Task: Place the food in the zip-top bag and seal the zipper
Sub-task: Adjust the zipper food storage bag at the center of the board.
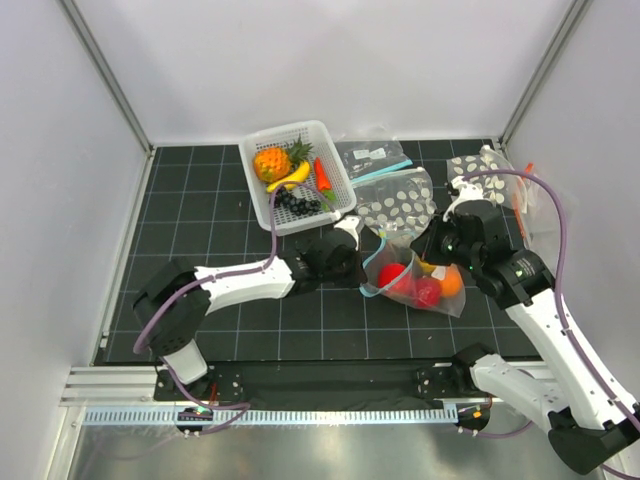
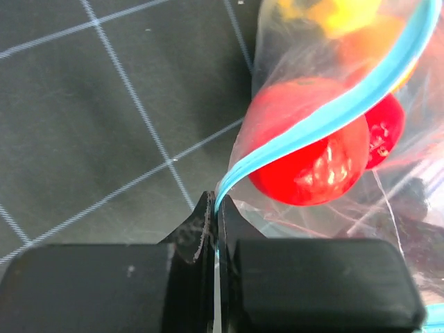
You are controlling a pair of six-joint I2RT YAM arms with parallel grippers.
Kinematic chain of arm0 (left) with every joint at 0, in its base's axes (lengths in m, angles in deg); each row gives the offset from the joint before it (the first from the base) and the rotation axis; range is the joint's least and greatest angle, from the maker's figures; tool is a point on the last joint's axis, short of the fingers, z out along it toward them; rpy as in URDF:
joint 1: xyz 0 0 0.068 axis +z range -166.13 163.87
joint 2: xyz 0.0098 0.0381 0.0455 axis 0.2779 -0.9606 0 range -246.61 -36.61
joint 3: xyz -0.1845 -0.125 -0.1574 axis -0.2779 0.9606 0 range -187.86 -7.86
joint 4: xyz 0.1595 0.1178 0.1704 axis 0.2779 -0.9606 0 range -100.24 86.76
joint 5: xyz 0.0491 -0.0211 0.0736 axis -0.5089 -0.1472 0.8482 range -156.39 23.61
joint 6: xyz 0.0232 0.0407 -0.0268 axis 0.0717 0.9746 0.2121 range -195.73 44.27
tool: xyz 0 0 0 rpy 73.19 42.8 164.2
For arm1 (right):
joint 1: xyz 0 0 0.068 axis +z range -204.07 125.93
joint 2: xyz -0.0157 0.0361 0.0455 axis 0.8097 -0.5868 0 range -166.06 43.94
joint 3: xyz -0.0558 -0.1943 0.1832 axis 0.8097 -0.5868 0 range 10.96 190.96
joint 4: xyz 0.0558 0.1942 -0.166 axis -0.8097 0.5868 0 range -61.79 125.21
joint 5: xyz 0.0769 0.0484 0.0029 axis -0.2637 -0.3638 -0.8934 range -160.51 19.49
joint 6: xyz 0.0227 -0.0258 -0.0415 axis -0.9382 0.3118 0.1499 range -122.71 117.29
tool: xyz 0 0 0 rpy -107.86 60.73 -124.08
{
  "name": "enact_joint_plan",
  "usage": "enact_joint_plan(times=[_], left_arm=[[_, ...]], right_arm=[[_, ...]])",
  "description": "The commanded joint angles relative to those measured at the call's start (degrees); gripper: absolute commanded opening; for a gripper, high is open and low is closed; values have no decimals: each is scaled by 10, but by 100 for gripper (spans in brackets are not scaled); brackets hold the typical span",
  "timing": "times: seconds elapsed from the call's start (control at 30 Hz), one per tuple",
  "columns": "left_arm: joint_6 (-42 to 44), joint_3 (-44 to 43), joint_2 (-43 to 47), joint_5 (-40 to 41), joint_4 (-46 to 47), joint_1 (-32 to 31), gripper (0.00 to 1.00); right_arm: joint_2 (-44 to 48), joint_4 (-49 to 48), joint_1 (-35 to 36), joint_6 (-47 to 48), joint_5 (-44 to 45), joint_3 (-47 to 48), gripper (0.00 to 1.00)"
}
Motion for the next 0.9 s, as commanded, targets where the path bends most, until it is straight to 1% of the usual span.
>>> enact_joint_plan(times=[0.0, 0.03, 0.1, 0.13, 0.17, 0.27, 0.37, 0.5, 0.6, 0.63, 0.73, 0.87], left_arm=[[2, -11, 43, 19, 39, -9, 0], [7, -17, 57, 23, 21, -9, 0], [32, -53, 95, 31, -44, -9, 0], [39, -73, 104, 27, -69, -9, 0], [52, -116, 112, 21, -122, -9, 0], [57, -173, 138, -8, -162, -13, 0], [50, -169, 166, -15, -169, -13, 0], [53, -156, 185, 11, -197, -13, 0], [71, -180, 184, 30, -241, -12, 0], [76, -206, 181, 38, -283, -12, 0], [92, -248, 168, 47, -348, -12, 0], [104, -251, 169, 83, -372, -6, 0]], right_arm=[[16, -12, -1, -4, -9, 2, 1], [16, -10, -1, -6, -11, 1, 1], [16, -10, -1, -10, -11, -3, 1], [15, -11, -1, -13, -30, -3, 1], [15, -12, -1, -15, -33, -4, 1], [15, -12, -1, -28, -43, -3, 1], [24, -2, -1, -35, -40, -2, 1], [41, 14, -1, -40, -28, -2, 1], [48, 24, -1, -40, -32, 5, 1], [49, 24, -1, -40, -35, 8, 1], [49, 34, -1, -41, -49, 26, 1], [39, 30, 0, -35, -38, 23, 1]])
